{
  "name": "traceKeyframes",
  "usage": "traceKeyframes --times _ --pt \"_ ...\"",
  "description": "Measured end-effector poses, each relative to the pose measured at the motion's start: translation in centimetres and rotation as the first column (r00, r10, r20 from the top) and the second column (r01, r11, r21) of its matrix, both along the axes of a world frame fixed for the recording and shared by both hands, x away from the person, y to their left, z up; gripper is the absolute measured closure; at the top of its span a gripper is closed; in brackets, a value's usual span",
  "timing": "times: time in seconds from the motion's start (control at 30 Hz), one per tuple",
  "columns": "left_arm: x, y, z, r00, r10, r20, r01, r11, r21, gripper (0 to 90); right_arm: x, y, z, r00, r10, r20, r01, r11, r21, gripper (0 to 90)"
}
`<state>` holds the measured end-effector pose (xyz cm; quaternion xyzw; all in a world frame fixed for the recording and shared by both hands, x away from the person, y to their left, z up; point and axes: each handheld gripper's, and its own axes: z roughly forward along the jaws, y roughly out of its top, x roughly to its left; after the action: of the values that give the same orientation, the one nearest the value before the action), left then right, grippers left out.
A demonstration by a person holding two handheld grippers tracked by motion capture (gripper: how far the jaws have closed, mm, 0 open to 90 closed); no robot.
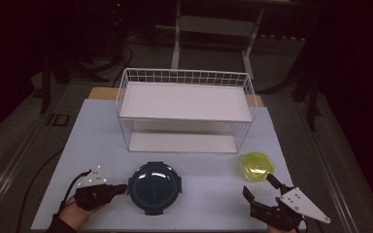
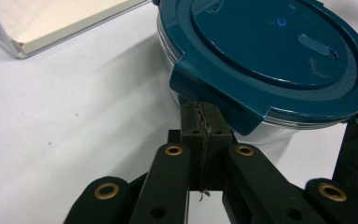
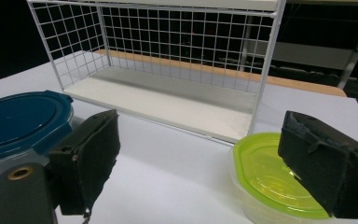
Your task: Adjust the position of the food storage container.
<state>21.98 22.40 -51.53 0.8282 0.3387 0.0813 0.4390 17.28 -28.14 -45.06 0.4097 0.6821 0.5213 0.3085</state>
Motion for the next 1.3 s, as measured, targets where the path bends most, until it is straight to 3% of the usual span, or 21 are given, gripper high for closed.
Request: traceKeyframes --times 0.2,0.3,0.37,0.67,0.83,0.97,1.1,1.17,1.3 --pt "0.4 -0.6 0.1 0.9999 -0.011 0.0 0.011 0.9999 -0.002 88.7 0.1 0.0 -0.1 1.0 0.002 -0.007 -0.002 1.0 0.003 12.2" --pt "0.6 -1.0 0.4 0.9998 -0.02 0.006 0.02 0.9995 -0.025 88.7 0.0 0.1 -0.1 1.0 0.001 -0.006 -0.001 1.0 0.0 12.2" --pt "0.8 -1.3 0.6 0.9996 -0.022 0.016 0.022 0.9997 -0.004 88.6 0.1 0.1 -0.1 1.0 0.001 -0.007 -0.001 1.0 0.002 12.2" --pt "1.0 -1.3 0.5 0.9997 -0.019 0.016 0.019 0.9997 -0.012 88.6 0.1 0.1 -0.1 0.9999 0.006 -0.011 -0.006 1.0 0.003 12.1" --pt "1.0 -1.2 0.4 0.9996 -0.019 0.019 0.019 0.9998 0.009 88.1 0.0 0.2 -0.1 0.9999 0.011 -0.008 -0.01 0.9999 0.005 11.2" --pt "0.8 -0.9 0.8 0.9996 -0.017 0.023 0.017 0.9998 -0.004 86.0 0.1 0.3 -0.2 0.9998 0.012 -0.016 -0.012 0.9999 0.007 11.0" --pt "0.6 -0.8 1.4 0.9996 -0.008 0.027 0.009 0.9994 -0.034 78.2 0.2 0.4 -0.3 0.9998 0.015 -0.016 -0.015 0.9999 0.005 10.9" --pt "0.5 -0.8 1.5 0.9996 -0.007 0.027 0.008 0.9989 -0.047 68.1 0.2 0.5 -0.3 0.9997 0.017 -0.016 -0.017 0.9998 0.005 10.8" --pt "0.3 -0.6 2.3 0.9999 0.001 0.012 0.001 0.9891 -0.147 43.6 0.2 0.8 -0.2 0.9998 0.014 -0.013 -0.014 0.9999 -0.005 10.8"
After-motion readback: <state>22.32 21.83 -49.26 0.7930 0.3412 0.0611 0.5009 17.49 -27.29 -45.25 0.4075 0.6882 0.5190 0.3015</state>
